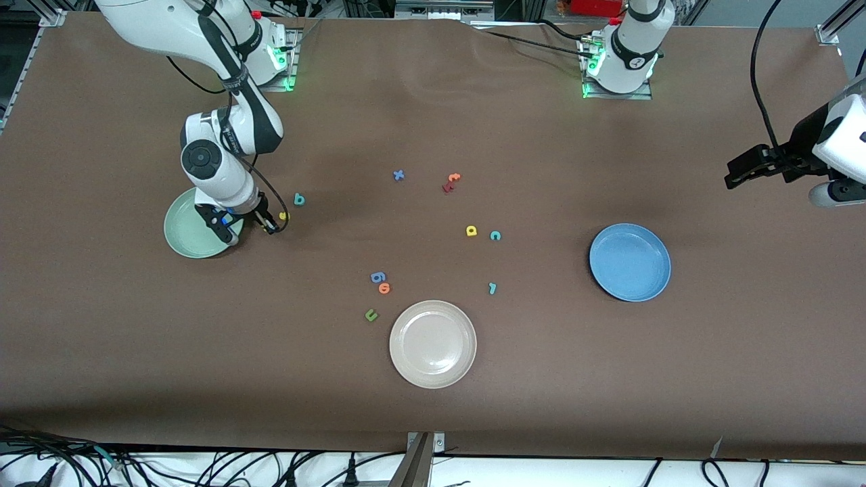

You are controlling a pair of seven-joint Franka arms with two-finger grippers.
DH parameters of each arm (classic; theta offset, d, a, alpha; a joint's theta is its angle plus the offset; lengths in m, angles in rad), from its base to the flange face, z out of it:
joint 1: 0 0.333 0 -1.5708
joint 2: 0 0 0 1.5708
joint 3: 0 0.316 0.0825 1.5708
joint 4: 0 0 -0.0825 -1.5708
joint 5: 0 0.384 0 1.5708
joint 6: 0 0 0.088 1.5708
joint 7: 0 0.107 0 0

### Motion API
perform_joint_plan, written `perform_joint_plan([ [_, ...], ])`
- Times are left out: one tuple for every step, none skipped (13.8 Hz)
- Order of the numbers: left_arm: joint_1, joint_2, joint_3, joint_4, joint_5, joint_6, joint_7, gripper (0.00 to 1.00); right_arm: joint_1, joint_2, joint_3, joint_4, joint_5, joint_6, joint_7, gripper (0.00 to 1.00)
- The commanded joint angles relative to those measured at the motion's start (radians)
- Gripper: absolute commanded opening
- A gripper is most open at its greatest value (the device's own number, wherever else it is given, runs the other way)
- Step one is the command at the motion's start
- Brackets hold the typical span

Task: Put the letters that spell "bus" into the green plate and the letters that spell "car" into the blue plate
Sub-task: 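Drop the u on the green plate while the left gripper reaches letters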

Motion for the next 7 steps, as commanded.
perform_joint_plan([
  [-0.013, 0.062, 0.001, 0.014, 0.016, 0.008, -0.014, 1.0, 0.002, -0.069, 0.01, 0.048, -0.005, -0.138, -0.004, 0.0],
  [-0.007, 0.094, 0.001, 0.017, 0.004, 0.009, -0.011, 1.0, 0.002, -0.091, 0.008, 0.071, -0.005, -0.198, -0.013, 0.0],
  [-0.004, 0.125, 0.002, 0.022, -0.028, 0.009, -0.008, 1.0, 0.001, -0.108, 0.005, 0.097, -0.005, -0.261, -0.04, 0.0],
  [-0.016, 0.146, 0.001, 0.022, -0.03, 0.01, -0.011, 1.0, 0.001, -0.118, -0.008, 0.124, -0.005, -0.33, -0.081, 0.0],
  [-0.033, 0.172, -0.004, 0.022, -0.033, 0.012, -0.013, 1.0, 0.001, -0.122, -0.04, 0.157, -0.005, -0.39, -0.137, 0.0],
  [-0.061, 0.189, -0.007, 0.022, -0.041, 0.024, -0.011, 1.0, 0.001, -0.122, -0.068, 0.175, -0.005, -0.434, -0.193, 0.0],
  [-0.084, 0.209, -0.008, 0.02, -0.053, 0.051, -0.013, 1.0, 0.001, -0.122, -0.099, 0.181, -0.005, -0.447, -0.256, 0.0],
])
